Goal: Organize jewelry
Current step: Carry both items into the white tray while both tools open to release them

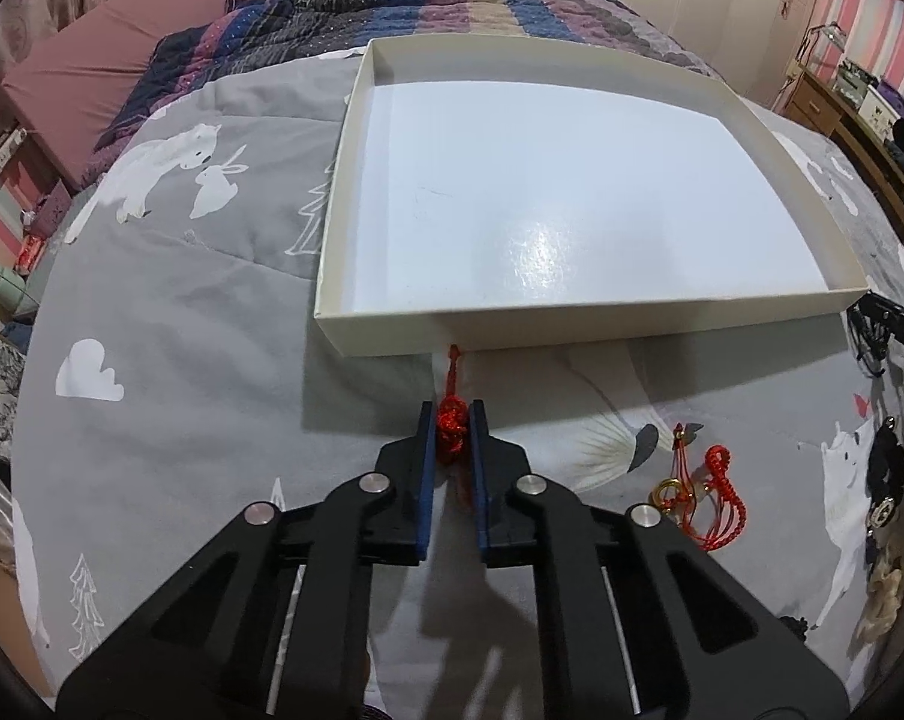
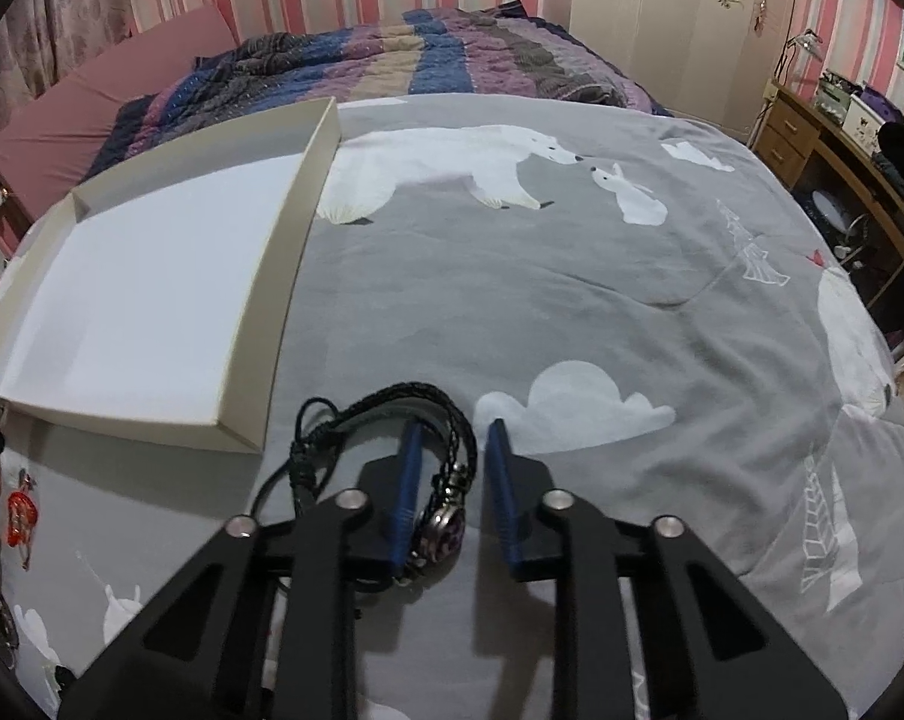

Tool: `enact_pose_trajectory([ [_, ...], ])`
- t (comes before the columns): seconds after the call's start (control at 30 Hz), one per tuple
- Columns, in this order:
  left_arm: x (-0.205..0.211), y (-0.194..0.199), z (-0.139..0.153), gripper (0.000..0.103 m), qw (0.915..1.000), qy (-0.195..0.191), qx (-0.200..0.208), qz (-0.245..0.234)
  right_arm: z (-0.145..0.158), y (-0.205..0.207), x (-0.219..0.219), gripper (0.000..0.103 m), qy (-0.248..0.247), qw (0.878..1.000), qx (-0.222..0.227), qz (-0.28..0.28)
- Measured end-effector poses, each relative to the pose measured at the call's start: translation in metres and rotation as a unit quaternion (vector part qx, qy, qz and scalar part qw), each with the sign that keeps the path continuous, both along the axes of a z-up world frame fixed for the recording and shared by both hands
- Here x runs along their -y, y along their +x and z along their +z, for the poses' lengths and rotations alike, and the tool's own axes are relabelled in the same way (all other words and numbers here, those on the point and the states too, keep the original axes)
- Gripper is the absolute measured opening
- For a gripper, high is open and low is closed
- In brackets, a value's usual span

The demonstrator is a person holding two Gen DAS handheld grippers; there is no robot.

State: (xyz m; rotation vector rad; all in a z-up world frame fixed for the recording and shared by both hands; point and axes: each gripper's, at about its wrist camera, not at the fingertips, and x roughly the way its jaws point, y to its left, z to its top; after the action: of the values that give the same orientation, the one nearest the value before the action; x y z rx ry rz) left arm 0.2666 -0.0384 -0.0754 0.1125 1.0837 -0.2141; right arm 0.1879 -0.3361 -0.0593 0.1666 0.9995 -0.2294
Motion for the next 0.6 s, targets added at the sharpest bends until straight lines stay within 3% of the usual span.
enact_pose_trajectory([
  [0.13, -0.002, -0.001, 0.002, 0.006, 0.9999, -0.012, 0.002, 0.001, 0.0, -0.001, 0.008, 0.012, 0.021, 1.0, 0.006, -0.004],
  [0.23, -0.006, -0.012, 0.015, 0.006, 0.9998, -0.016, 0.01, -0.005, 0.007, -0.003, 0.007, 0.012, 0.006, 1.0, 0.021, -0.01],
  [0.4, -0.012, -0.033, 0.059, 0.006, 0.9979, -0.029, 0.056, -0.014, 0.038, -0.009, 0.003, 0.012, -0.011, 0.998, 0.06, -0.014],
  [0.6, -0.01, -0.006, 0.102, 0.006, 0.9964, -0.032, 0.077, -0.014, 0.076, 0.011, -0.013, 0.011, -0.008, 0.996, 0.091, 0.006],
])
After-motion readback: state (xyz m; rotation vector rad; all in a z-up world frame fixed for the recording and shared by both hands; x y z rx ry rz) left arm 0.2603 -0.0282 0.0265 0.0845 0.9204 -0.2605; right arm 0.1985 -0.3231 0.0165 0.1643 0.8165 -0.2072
